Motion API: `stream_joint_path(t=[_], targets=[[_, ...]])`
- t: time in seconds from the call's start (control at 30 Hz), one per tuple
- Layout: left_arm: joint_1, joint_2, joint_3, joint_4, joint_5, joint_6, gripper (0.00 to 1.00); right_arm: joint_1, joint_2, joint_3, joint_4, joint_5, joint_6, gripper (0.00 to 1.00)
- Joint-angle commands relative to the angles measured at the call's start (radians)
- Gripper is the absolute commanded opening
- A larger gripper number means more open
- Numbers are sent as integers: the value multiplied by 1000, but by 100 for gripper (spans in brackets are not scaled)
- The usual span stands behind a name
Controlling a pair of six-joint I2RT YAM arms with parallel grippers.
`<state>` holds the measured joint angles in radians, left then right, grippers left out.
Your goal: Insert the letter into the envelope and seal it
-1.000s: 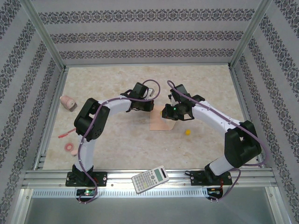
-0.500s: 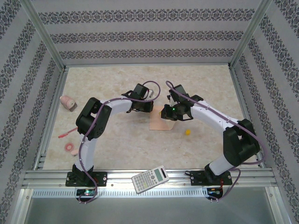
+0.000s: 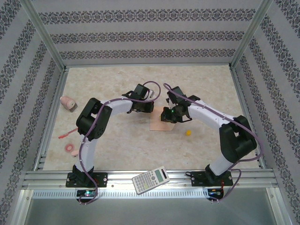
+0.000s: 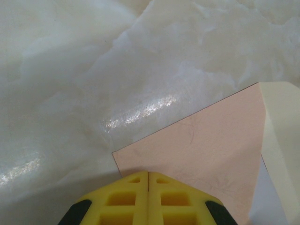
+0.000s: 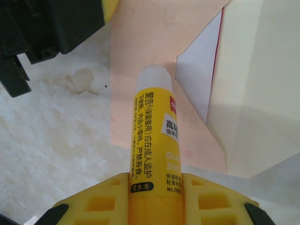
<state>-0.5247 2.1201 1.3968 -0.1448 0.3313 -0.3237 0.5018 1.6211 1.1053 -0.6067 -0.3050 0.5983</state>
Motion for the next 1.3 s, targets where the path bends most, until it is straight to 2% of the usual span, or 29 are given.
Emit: stream_joint_path(t=[0.0,0.83,1.27], targets=[[-11,11,4,-42,-17,-15,0,6,21,46,-58,-12,-8,6],[-11,-20,-5,-35,17,8,0,-25,163,118,-106,-9,-19,5],[-12,-17,-10,-37,19,9,0,-48,140,101,-138,15,-33,4]])
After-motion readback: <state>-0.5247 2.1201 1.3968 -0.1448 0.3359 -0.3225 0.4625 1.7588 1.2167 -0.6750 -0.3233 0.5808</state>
